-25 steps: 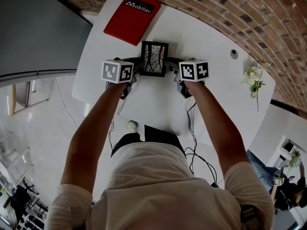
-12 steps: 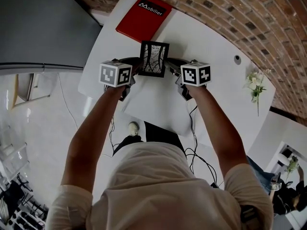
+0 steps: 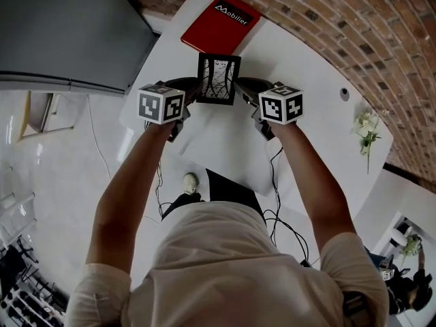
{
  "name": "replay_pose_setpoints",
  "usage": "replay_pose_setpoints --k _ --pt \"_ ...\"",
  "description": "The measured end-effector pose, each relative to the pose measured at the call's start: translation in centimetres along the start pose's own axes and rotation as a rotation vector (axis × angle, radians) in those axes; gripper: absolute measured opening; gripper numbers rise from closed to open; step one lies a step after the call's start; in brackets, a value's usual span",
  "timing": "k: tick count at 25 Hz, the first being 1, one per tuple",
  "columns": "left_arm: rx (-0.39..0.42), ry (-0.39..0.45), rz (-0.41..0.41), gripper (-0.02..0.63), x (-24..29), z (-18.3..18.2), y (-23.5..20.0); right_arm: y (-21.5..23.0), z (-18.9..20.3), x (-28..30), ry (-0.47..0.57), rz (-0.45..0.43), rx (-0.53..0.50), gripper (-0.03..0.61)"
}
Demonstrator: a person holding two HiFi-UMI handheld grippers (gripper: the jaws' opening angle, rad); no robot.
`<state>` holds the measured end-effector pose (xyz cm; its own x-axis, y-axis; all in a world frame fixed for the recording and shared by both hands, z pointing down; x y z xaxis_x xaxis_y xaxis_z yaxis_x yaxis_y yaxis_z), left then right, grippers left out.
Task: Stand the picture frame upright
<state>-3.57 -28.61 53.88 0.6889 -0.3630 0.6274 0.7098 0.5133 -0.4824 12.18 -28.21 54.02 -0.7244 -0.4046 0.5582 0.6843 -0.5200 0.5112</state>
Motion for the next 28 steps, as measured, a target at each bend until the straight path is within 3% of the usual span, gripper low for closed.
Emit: replay_pose_setpoints --k 17,28 --pt "0.129 0.044 -0.055 0.051 -0.9 -2.1 -1.0 -0.6 -2.7 0.7 0.051 0.026 -0.292 0.040" --pt "0.263 0.045 -0.114 0.046 -0.2 -3.2 -1.1 -0.1 -3.3 1.1 0.068 0.111 -0.520 0.032"
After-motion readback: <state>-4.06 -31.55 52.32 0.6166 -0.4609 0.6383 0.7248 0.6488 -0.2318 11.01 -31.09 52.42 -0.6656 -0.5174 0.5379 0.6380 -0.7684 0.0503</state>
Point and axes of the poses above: the fingertips, and each gripper's own axes: x forward along the fingers, y to its right, z out of its underside, the point moved 4 cm from there along -x, backward along the fingers, and after that the axes turned 2 degrees about -y, right-handed, at the moved point
